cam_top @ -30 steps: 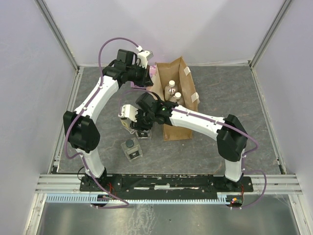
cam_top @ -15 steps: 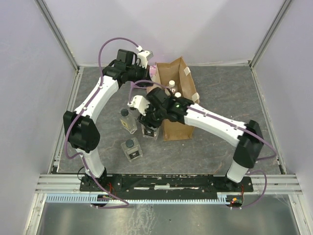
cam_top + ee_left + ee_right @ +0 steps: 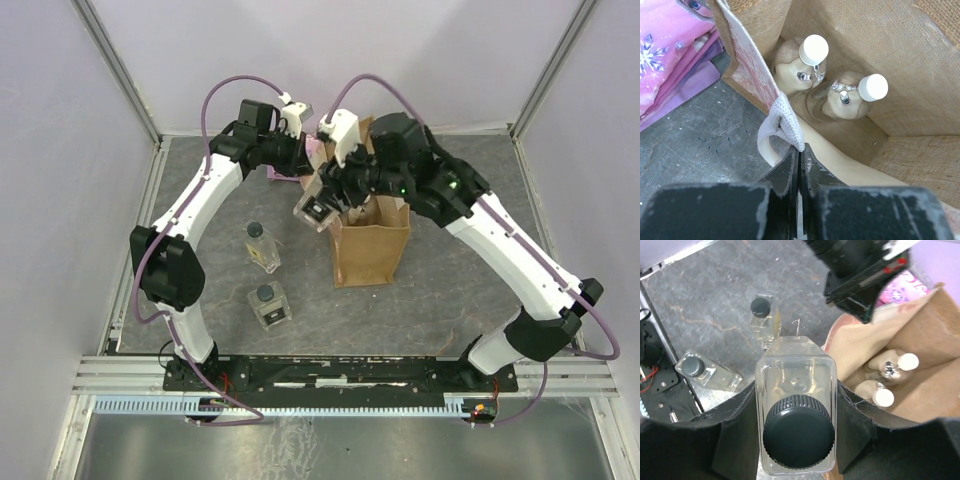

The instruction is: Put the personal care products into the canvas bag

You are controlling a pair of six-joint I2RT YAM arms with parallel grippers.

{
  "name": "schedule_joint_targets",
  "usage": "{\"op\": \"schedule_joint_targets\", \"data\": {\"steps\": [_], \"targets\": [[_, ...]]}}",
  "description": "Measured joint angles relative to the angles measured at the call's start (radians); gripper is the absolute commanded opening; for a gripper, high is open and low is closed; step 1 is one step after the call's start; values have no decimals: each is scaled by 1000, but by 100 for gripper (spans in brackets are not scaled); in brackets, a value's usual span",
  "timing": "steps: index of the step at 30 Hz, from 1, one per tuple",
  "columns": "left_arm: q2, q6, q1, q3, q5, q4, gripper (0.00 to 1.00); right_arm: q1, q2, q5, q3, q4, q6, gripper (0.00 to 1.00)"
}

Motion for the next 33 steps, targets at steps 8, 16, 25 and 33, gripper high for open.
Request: {"op": "schedule_joint_targets", "data": {"steps": [8,16,25,33], "targets": [[21,3,4,17,18,4,3,-106,9,52,151,-81,12,0],[24,13,6,21,21,2,3,-177,26,106,211,-97,6,0],[26,14,6,43,23,-17,3,-191,81,77,190,-203,6,0],[27,14,6,60,26,-26,3,-190,100,3,112,-262,18,0]]}}
